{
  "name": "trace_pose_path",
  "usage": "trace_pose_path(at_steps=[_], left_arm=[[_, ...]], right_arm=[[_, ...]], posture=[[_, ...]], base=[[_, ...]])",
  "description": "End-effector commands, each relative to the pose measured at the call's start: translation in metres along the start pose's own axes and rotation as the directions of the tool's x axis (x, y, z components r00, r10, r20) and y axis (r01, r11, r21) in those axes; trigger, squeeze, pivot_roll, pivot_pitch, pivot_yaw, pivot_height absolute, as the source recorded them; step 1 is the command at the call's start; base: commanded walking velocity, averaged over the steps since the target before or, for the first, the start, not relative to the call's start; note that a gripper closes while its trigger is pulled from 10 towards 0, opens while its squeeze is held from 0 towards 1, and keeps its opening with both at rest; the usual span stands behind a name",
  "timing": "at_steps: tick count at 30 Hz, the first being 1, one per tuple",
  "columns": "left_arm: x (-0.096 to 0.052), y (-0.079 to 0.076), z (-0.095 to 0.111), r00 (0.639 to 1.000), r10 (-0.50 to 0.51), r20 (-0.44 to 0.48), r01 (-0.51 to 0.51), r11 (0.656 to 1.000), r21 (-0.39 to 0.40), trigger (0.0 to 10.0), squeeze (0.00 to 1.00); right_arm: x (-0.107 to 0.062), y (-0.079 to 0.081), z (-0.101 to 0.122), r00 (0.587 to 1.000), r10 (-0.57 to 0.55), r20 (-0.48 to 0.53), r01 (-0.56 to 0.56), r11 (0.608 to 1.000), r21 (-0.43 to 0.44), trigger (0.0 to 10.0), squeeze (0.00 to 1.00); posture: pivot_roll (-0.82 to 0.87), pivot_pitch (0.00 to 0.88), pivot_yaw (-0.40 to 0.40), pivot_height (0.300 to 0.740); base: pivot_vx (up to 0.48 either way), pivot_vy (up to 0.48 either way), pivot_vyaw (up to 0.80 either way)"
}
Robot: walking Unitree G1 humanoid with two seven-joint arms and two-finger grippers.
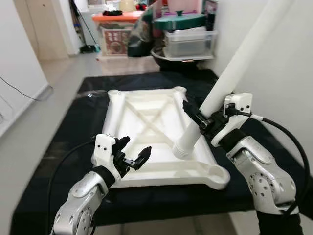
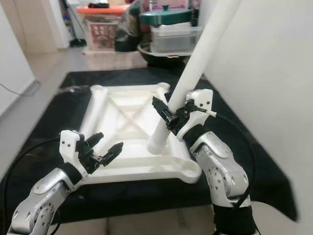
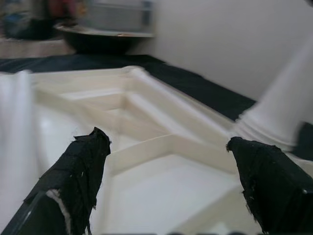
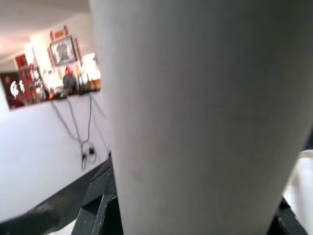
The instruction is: Building children table
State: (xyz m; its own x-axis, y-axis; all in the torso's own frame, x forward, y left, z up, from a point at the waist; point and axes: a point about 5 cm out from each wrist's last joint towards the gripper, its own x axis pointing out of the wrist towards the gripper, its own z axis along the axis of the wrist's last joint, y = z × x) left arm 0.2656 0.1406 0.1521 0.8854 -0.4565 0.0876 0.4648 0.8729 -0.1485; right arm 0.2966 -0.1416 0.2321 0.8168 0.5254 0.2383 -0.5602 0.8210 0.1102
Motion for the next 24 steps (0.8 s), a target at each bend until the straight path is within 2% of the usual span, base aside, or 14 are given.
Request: trace_pose_path(at_steps=[1,5,8,10,13,14,17,24], left_arm=[[0.001,0.0,-0.001,1.0,0.0,-0.008,0.0,1.0,0.017,10.0,0.0],[0.002,0.0,-0.001,1.0,-0.001,-0.01,0.001,1.0,0.021,10.0,0.0],[0.002,0.0,-0.002,1.0,-0.002,-0.014,0.002,1.0,0.024,10.0,0.0],[0.002,-0.001,-0.003,1.0,-0.007,-0.019,0.008,0.999,0.034,10.0,0.0],[0.002,-0.002,-0.004,1.0,-0.008,-0.021,0.009,0.999,0.039,10.0,0.0],[0.003,-0.002,-0.005,1.0,-0.007,-0.022,0.008,0.999,0.041,10.0,0.0],[0.003,-0.003,-0.005,1.0,-0.007,-0.024,0.009,0.999,0.049,10.0,0.0],[0.004,-0.005,-0.008,0.999,-0.014,-0.042,0.017,0.996,0.082,10.0,0.0]], right_arm=[[-0.001,-0.003,0.004,1.0,-0.012,0.006,0.012,0.999,-0.041,0.0,0.0],[-0.004,-0.008,0.004,1.0,-0.023,-0.006,0.023,0.997,-0.071,0.0,0.0],[-0.007,-0.016,0.006,0.999,-0.039,-0.013,0.037,0.992,-0.12,0.0,0.0],[-0.01,-0.022,0.007,0.999,-0.04,-0.034,0.036,0.992,-0.118,0.0,0.0],[-0.014,-0.028,0.011,0.998,-0.039,-0.043,0.033,0.991,-0.133,0.0,0.0],[-0.016,-0.029,0.012,0.999,-0.028,-0.045,0.02,0.985,-0.169,0.0,0.0],[-0.019,-0.031,0.013,0.998,-0.009,-0.059,-0.003,0.979,-0.205,0.0,0.0],[-0.023,-0.032,0.01,0.994,0.039,-0.107,-0.06,0.977,-0.203,0.0,0.0]], posture=[[-0.01,0.0,-0.044,0.74],[-0.02,0.0,-0.043,0.74],[-0.02,0.0,-0.043,0.74],[-0.02,0.0,-0.041,0.74],[-0.02,0.0,-0.041,0.74],[-0.02,0.0,-0.041,0.74],[-0.02,0.0,-0.042,0.74],[-0.03,0.0,-0.046,0.74]], base=[[0.0,0.0,-0.8],[0.0,0.0,-0.8],[0.0,0.0,0.0],[0.0,0.0,-0.8],[0.0,0.0,0.0],[0.0,0.0,0.0],[0.0,0.0,0.0],[0.0,0.0,0.0]])
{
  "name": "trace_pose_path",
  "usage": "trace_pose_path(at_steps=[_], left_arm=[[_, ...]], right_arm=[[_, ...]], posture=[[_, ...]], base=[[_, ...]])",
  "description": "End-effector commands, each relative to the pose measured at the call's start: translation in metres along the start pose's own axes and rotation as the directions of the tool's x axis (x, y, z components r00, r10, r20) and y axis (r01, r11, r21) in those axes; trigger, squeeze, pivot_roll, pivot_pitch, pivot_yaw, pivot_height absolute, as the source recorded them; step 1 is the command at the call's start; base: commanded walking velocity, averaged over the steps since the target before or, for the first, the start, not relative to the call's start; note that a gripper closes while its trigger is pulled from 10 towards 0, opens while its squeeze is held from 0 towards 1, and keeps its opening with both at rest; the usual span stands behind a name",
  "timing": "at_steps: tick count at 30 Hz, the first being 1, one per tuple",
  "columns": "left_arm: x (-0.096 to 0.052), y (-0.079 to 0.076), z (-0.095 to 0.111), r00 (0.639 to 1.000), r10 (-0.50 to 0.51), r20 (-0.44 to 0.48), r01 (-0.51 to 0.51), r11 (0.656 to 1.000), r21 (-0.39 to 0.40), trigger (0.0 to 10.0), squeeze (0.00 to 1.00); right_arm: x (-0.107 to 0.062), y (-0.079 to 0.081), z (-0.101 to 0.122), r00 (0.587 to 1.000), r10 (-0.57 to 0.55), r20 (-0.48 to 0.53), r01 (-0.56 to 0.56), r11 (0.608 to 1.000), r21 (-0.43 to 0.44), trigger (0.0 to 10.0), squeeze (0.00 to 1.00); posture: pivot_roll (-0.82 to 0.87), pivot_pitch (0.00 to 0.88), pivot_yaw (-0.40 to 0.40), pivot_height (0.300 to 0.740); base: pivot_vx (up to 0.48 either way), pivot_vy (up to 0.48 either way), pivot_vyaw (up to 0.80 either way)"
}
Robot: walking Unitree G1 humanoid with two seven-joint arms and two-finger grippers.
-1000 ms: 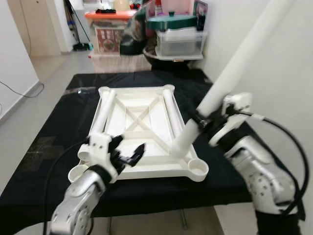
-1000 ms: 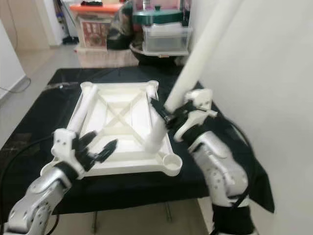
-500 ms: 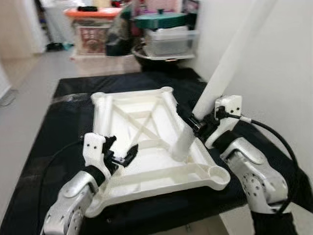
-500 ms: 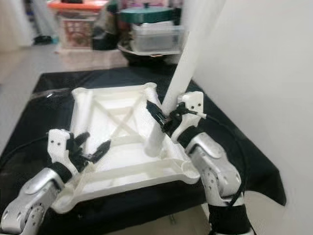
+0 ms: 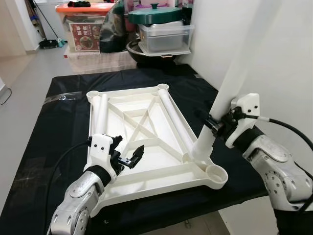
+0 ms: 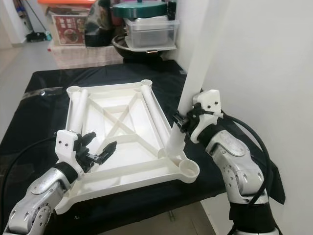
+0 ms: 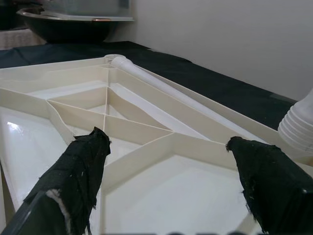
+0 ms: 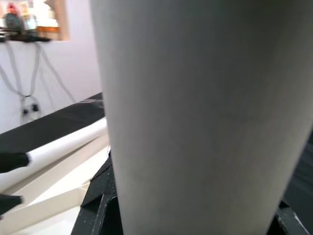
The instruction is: Building children table
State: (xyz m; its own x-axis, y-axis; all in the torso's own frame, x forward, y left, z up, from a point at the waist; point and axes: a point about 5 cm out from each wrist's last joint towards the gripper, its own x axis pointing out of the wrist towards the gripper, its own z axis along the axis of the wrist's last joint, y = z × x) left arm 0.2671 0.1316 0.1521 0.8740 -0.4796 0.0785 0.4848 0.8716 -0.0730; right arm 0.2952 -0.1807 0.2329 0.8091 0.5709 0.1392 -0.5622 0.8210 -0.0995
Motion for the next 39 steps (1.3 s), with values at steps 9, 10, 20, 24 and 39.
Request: trace_pose_path(at_steps=[9,10,20,24,39], left_arm=[[-0.001,0.0,-0.005,1.0,0.007,-0.009,-0.007,1.0,0.002,10.0,0.0],[-0.001,0.0,-0.005,1.0,0.007,-0.009,-0.007,1.0,0.002,10.0,0.0],[-0.001,-0.001,-0.007,1.0,0.002,-0.012,-0.002,1.0,0.003,10.0,0.0],[-0.001,-0.001,-0.007,1.0,0.001,-0.015,-0.001,1.0,0.005,10.0,0.0],[-0.001,0.001,-0.01,1.0,-0.007,-0.03,0.008,1.0,0.016,10.0,0.0]], right_arm=[[0.005,0.003,-0.001,0.999,0.031,0.01,-0.031,0.999,0.012,0.0,0.0],[0.005,0.003,-0.001,0.999,0.031,0.01,-0.031,0.999,0.012,0.0,0.0],[0.003,-0.001,-0.003,0.999,0.034,-0.007,-0.034,0.999,0.016,0.0,0.0],[0.002,0.001,-0.006,0.998,0.05,-0.023,-0.05,0.998,0.024,0.0,0.0],[-0.014,0.01,-0.023,0.974,0.181,-0.138,-0.182,0.983,0.005,0.0,0.0]], posture=[[-0.02,0.0,-0.051,0.74],[-0.02,0.0,-0.051,0.74],[-0.02,0.0,-0.051,0.74],[-0.03,0.0,-0.049,0.74],[-0.02,0.0,-0.042,0.74]], base=[[0.0,-0.382,0.0],[0.0,0.0,0.0],[0.0,0.0,0.0],[0.0,0.0,0.0],[0.0,0.0,0.0]])
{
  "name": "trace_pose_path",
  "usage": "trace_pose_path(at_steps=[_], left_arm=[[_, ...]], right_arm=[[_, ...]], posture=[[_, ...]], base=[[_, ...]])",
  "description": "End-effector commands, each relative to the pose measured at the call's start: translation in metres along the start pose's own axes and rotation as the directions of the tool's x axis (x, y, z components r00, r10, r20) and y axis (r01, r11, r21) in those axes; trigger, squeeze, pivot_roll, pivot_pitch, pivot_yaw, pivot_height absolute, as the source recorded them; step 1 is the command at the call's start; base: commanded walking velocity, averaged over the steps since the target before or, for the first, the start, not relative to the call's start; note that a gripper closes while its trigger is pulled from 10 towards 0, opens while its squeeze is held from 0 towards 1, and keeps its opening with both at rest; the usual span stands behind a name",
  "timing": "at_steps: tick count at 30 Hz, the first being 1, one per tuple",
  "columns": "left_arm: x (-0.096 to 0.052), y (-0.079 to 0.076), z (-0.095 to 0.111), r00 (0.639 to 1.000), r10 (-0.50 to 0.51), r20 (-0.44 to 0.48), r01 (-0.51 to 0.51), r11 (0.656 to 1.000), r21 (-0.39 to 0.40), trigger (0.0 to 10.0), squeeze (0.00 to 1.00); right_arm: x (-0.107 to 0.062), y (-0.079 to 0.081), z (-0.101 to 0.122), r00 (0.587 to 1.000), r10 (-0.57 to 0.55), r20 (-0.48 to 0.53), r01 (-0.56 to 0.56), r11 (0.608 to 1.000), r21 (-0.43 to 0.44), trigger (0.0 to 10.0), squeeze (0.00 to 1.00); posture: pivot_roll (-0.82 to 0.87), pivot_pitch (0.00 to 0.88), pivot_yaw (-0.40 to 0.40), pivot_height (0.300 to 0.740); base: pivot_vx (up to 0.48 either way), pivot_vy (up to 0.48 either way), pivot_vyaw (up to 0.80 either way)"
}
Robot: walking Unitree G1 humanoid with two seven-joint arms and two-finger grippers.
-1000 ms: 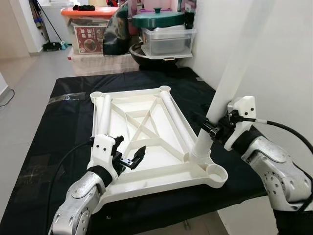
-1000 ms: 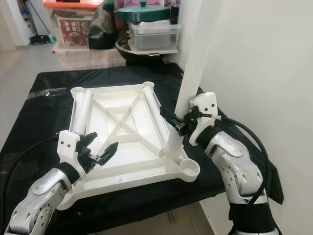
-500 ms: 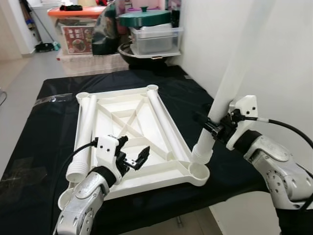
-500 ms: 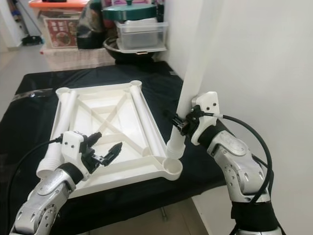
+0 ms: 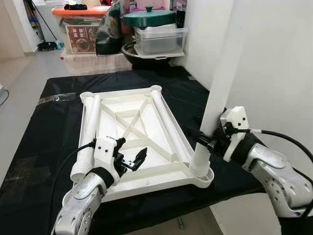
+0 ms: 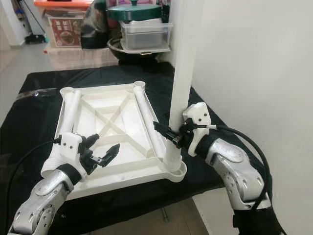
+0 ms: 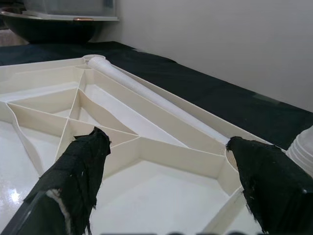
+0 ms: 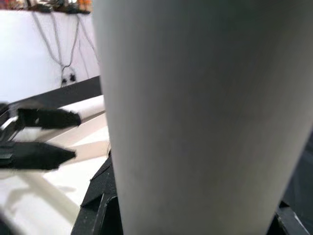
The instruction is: Building children table
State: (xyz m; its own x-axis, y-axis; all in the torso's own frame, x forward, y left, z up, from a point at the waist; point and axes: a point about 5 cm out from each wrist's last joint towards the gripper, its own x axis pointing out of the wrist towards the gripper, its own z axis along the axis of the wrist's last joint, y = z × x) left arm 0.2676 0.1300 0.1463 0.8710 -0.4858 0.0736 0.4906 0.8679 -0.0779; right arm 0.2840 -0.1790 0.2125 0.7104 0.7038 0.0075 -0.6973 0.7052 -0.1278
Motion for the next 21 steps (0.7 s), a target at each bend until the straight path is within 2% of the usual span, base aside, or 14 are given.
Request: trace_pose_path(at_steps=[1,8,21], left_arm=[[-0.001,0.001,-0.004,1.0,-0.001,-0.025,0.001,1.0,0.022,10.0,0.0],[-0.001,0.002,-0.005,1.0,-0.008,-0.027,0.008,1.0,0.022,10.0,0.0],[-0.001,0.002,-0.006,1.0,-0.008,-0.026,0.009,1.0,0.02,10.0,0.0]], right_arm=[[-0.003,0.0,-0.006,1.0,0.005,-0.028,-0.005,1.0,0.008,0.0,0.0],[-0.008,-0.003,-0.009,0.999,-0.015,-0.041,0.015,1.0,-0.002,0.0,0.0],[0.003,0.011,-0.023,0.999,0.012,-0.049,-0.011,1.0,0.015,0.0,0.0]], posture=[[-0.02,0.0,-0.042,0.74],[-0.03,0.0,-0.033,0.74],[-0.02,0.0,-0.04,0.74]], base=[[0.0,0.0,0.0],[0.0,0.0,0.0],[0.0,0.0,0.0]])
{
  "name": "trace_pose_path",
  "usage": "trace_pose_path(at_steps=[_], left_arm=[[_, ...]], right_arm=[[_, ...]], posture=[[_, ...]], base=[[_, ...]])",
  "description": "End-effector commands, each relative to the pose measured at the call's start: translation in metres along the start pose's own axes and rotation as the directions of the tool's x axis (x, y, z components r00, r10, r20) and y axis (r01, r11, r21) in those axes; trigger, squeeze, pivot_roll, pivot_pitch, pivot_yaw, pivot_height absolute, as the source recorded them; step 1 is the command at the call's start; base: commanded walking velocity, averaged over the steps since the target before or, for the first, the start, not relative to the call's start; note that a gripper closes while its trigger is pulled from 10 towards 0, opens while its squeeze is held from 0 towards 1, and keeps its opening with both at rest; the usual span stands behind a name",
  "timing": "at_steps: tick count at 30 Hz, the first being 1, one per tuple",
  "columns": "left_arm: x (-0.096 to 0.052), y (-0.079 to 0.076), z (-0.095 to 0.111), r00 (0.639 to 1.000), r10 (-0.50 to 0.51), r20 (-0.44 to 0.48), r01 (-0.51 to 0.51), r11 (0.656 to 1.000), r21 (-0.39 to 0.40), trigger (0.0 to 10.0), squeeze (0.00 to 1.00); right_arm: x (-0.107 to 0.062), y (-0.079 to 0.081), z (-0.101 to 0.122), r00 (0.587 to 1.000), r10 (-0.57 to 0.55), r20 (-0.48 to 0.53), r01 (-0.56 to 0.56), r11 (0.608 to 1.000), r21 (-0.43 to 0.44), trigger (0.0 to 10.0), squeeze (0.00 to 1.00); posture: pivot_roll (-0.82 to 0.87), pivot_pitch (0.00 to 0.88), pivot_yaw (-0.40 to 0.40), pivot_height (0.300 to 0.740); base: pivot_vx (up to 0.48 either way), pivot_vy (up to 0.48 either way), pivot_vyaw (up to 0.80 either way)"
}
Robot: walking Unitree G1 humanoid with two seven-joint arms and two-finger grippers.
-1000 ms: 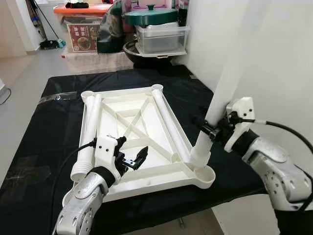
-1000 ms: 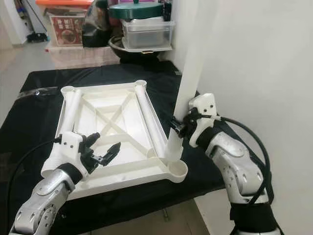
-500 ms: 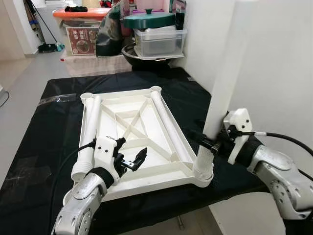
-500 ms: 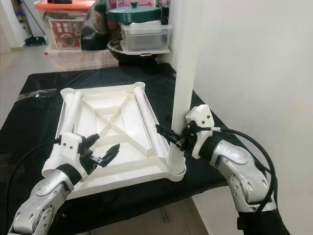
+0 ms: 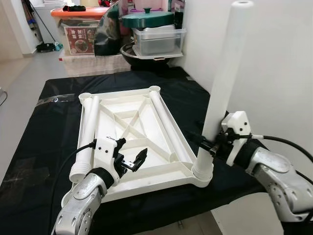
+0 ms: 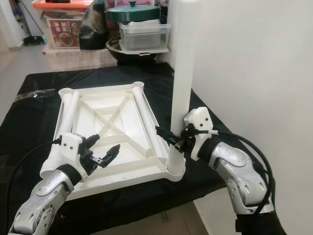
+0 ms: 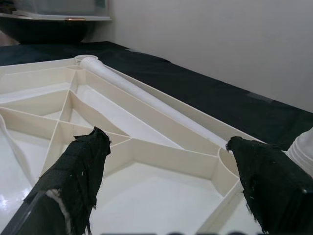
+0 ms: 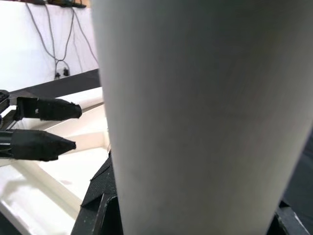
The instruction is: Building children table
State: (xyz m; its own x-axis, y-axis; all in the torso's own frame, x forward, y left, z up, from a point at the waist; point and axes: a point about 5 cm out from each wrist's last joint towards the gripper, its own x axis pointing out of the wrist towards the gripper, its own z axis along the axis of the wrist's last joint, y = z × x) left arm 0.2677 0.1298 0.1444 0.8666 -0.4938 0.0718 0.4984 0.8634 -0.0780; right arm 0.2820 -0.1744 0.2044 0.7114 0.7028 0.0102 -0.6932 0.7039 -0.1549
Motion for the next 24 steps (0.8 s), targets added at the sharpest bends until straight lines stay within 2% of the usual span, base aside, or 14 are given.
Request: trace_pose_path(at_steps=[1,9,12,13,14,15,16,18,19,20,21,22,23,24], left_arm=[[-0.001,0.002,-0.004,1.0,0.001,-0.024,0.0,1.0,0.02,10.0,0.0],[-0.002,0.003,-0.004,1.0,0.008,-0.02,-0.007,1.0,0.014,10.0,0.0],[-0.002,0.003,-0.003,1.0,0.013,-0.016,-0.013,1.0,0.009,10.0,0.0],[-0.002,0.003,-0.003,1.0,0.013,-0.016,-0.013,1.0,0.009,10.0,0.0],[-0.002,0.004,-0.003,1.0,0.014,-0.016,-0.014,1.0,0.009,10.0,0.0],[-0.002,0.004,-0.003,1.0,0.016,-0.016,-0.016,1.0,0.009,10.0,0.0],[-0.002,0.004,-0.003,1.0,0.017,-0.016,-0.017,1.0,0.011,10.0,0.0],[-0.002,0.004,-0.003,1.0,0.017,-0.016,-0.017,1.0,0.011,10.0,0.0],[-0.002,0.004,-0.003,1.0,0.018,-0.016,-0.017,1.0,0.012,10.0,0.0],[-0.002,0.004,-0.003,1.0,0.018,-0.016,-0.017,1.0,0.012,10.0,0.0],[-0.002,0.004,-0.003,1.0,0.019,-0.017,-0.019,1.0,0.014,10.0,0.0],[-0.002,0.004,-0.003,1.0,0.019,-0.017,-0.019,1.0,0.014,10.0,0.0],[-0.002,0.004,-0.003,1.0,0.021,-0.017,-0.021,1.0,0.016,10.0,0.0],[-0.002,0.004,-0.003,1.0,0.021,-0.017,-0.021,1.0,0.016,10.0,0.0]], right_arm=[[0.001,0.006,-0.016,0.999,0.015,-0.051,-0.013,0.999,0.042,0.0,0.0],[0.002,0.011,-0.023,0.998,0.011,-0.055,-0.006,0.996,0.087,0.0,0.0],[0.004,0.007,-0.033,0.991,-0.107,-0.085,0.119,0.982,0.149,0.0,0.0],[0.004,0.007,-0.033,0.991,-0.107,-0.085,0.119,0.982,0.149,0.0,0.0],[0.006,0.001,-0.039,0.967,-0.22,-0.125,0.24,0.955,0.177,0.0,0.0],[0.006,-0.009,-0.047,0.905,-0.385,-0.179,0.417,0.885,0.205,0.0,0.0],[0.003,-0.016,-0.055,0.819,-0.523,-0.237,0.57,0.788,0.231,0.0,0.0],[0.003,-0.016,-0.055,0.819,-0.523,-0.237,0.57,0.788,0.231,0.0,0.0],[-0.001,-0.019,-0.061,0.749,-0.603,-0.273,0.66,0.712,0.239,0.0,0.0],[-0.001,-0.019,-0.061,0.749,-0.603,-0.273,0.66,0.712,0.239,0.0,0.0],[-0.005,-0.02,-0.065,0.683,-0.664,-0.303,0.729,0.646,0.226,0.0,0.0],[-0.005,-0.02,-0.065,0.683,-0.664,-0.303,0.729,0.646,0.226,0.0,0.0],[-0.009,-0.018,-0.068,0.624,-0.708,-0.33,0.78,0.591,0.206,0.0,0.0],[-0.009,-0.018,-0.068,0.624,-0.708,-0.33,0.78,0.591,0.206,0.0,0.0]], posture=[[-0.02,0.0,-0.04,0.74],[-0.02,0.0,-0.045,0.74],[-0.02,0.0,-0.045,0.74],[-0.02,0.0,-0.045,0.74],[-0.02,0.0,-0.047,0.74],[-0.02,0.0,-0.047,0.74],[-0.01,0.0,-0.047,0.74],[-0.01,0.0,-0.047,0.74],[-0.01,0.0,-0.047,0.74],[-0.01,0.0,-0.047,0.74],[-0.01,0.0,-0.045,0.74],[-0.01,0.0,-0.045,0.74],[-0.01,0.0,-0.045,0.74],[-0.01,0.0,-0.045,0.74]], base=[[0.0,0.0,0.0],[0.0,0.0,0.0],[0.0,0.0,0.0],[0.0,0.0,0.0],[0.0,0.0,0.0],[0.0,0.0,0.0],[0.0,0.0,0.0],[0.0,0.0,0.0],[0.0,0.0,0.0],[0.0,0.0,0.0],[0.0,0.0,0.0],[0.0,0.0,0.0],[0.0,0.0,0.0],[0.0,0.0,0.0]])
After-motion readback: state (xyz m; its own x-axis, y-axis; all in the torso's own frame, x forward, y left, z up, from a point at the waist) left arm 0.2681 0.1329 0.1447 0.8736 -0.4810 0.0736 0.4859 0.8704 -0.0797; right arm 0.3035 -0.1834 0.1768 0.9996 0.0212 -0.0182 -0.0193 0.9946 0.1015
